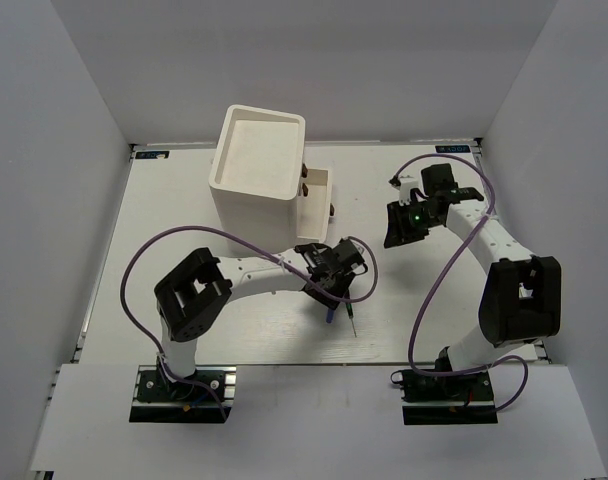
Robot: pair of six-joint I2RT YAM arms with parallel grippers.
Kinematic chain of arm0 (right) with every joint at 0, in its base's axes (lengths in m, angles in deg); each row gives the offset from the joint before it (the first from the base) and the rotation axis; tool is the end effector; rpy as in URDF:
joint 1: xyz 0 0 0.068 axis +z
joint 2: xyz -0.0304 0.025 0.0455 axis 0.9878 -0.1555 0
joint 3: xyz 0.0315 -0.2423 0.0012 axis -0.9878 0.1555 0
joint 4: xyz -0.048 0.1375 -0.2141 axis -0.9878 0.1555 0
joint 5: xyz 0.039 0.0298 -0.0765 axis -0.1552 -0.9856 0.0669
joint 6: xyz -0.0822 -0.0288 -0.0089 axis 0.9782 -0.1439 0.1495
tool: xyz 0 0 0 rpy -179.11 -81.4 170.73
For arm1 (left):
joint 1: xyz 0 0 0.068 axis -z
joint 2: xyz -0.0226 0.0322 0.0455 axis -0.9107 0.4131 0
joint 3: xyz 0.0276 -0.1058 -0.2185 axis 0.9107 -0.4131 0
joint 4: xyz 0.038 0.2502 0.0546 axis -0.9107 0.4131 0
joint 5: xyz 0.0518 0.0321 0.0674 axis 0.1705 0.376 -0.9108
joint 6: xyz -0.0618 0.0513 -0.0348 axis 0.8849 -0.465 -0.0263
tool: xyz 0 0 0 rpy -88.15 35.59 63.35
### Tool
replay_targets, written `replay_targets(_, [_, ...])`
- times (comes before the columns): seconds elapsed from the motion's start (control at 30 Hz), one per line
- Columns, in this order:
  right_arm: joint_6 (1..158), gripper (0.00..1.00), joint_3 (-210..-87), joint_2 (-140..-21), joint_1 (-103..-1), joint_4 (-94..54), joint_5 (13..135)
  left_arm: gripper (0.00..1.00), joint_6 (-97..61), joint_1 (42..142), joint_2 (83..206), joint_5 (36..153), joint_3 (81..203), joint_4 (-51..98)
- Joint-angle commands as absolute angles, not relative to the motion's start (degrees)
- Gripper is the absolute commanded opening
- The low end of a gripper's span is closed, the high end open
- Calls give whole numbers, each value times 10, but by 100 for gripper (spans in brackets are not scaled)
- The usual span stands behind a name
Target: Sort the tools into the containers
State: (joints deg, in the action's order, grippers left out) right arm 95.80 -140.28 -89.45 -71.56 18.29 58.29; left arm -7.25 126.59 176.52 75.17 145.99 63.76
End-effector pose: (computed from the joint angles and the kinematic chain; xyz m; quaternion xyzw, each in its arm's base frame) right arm 0.3262 0.0854 0.1848 -0.2059 0.9279 0.1938 0.2430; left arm 0.1977 -0.3256 0.1191 0.3045 0.9316 -0.0445 0.1933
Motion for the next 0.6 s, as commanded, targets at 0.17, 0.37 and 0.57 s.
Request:
replay_targets(0.17, [952, 39, -1396, -873, -720, 187, 569, 58, -51, 1272, 1749, 765, 1438, 591])
replay_targets(0.37, [950, 39, -1383, -861, -718, 187, 568, 56, -51, 1277, 1749, 785, 1422, 572])
replay_targets(0.57, [953, 39, -1376, -853, -720, 191, 571, 55, -40, 1277, 1771, 814, 1417, 561])
